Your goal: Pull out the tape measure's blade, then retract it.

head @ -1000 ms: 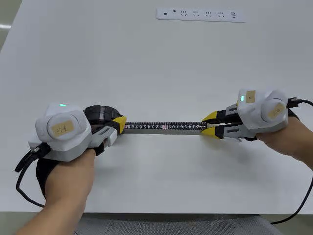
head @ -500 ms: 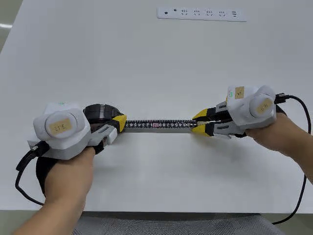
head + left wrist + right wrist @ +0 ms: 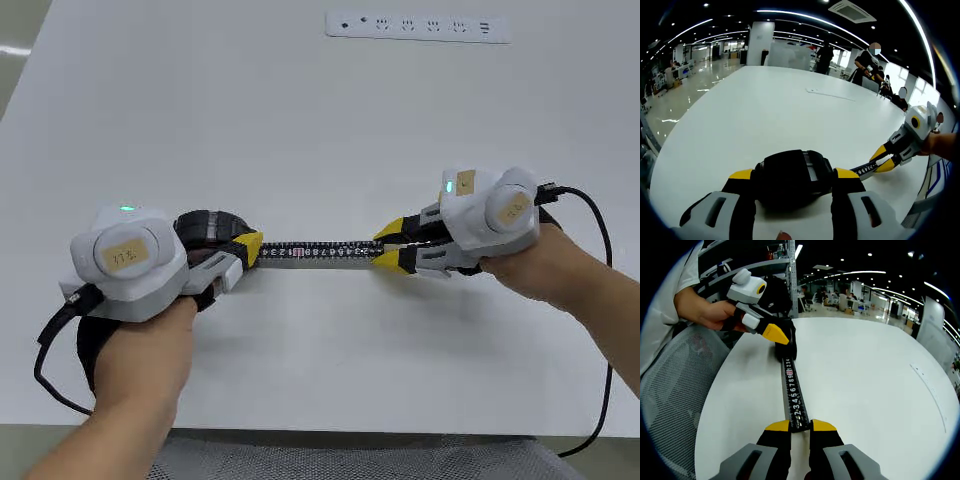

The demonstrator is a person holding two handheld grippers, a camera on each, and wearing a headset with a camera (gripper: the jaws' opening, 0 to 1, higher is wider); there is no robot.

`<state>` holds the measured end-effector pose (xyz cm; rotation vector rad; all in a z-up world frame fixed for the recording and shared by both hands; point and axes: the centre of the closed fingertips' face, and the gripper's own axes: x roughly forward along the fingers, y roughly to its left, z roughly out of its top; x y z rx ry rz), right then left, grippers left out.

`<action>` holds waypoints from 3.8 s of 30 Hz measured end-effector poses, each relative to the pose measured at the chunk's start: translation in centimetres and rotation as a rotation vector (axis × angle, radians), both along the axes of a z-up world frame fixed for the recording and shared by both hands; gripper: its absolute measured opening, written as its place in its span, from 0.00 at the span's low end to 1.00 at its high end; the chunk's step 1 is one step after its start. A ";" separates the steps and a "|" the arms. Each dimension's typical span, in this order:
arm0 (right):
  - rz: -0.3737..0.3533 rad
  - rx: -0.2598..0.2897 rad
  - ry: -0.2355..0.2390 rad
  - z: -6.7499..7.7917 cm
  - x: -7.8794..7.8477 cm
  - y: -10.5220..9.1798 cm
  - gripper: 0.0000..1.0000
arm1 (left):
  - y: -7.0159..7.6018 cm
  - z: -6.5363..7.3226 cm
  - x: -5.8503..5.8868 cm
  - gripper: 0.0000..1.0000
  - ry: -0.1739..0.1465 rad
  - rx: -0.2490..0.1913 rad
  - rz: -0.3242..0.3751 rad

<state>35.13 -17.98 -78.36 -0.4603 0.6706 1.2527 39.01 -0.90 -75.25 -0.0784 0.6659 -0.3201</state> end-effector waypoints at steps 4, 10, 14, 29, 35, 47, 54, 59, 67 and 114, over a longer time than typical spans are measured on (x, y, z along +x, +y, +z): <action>0.001 0.003 -0.001 0.0 0.0 0.5 0.09 | 0.0 0.0 0.0 0.56 0.001 -0.001 0.001; -0.003 0.011 0.005 -0.1 0.0 1.1 0.09 | 0.0 0.0 0.0 0.56 -0.001 -0.002 0.001; -0.001 0.015 0.007 -0.2 0.1 1.3 0.09 | 0.0 0.0 0.0 0.56 -0.001 -0.003 0.000; 0.008 0.029 0.015 -0.5 0.4 3.0 0.09 | -0.1 0.0 0.0 0.57 -0.001 -0.003 0.000; 0.018 0.037 0.015 -0.6 0.5 4.3 0.09 | -0.1 0.0 0.0 0.57 -0.001 -0.005 0.000; 0.019 0.050 0.017 -0.6 0.7 5.9 0.09 | -0.1 -0.2 0.1 0.57 0.000 -0.008 0.002; 0.016 0.057 0.018 -0.6 0.9 6.7 0.09 | -0.1 -0.2 0.1 0.57 0.001 -0.012 0.005; 0.015 0.063 0.019 -0.6 1.0 7.3 0.09 | -0.1 -0.2 0.1 0.57 -0.001 -0.012 0.005; 0.022 0.068 0.017 -0.7 1.1 8.3 0.09 | -0.1 -0.3 0.2 0.57 -0.001 -0.013 0.005; -0.003 0.128 0.018 -0.5 1.9 12.4 0.11 | 0.0 -0.1 0.2 0.58 -0.006 -0.043 0.021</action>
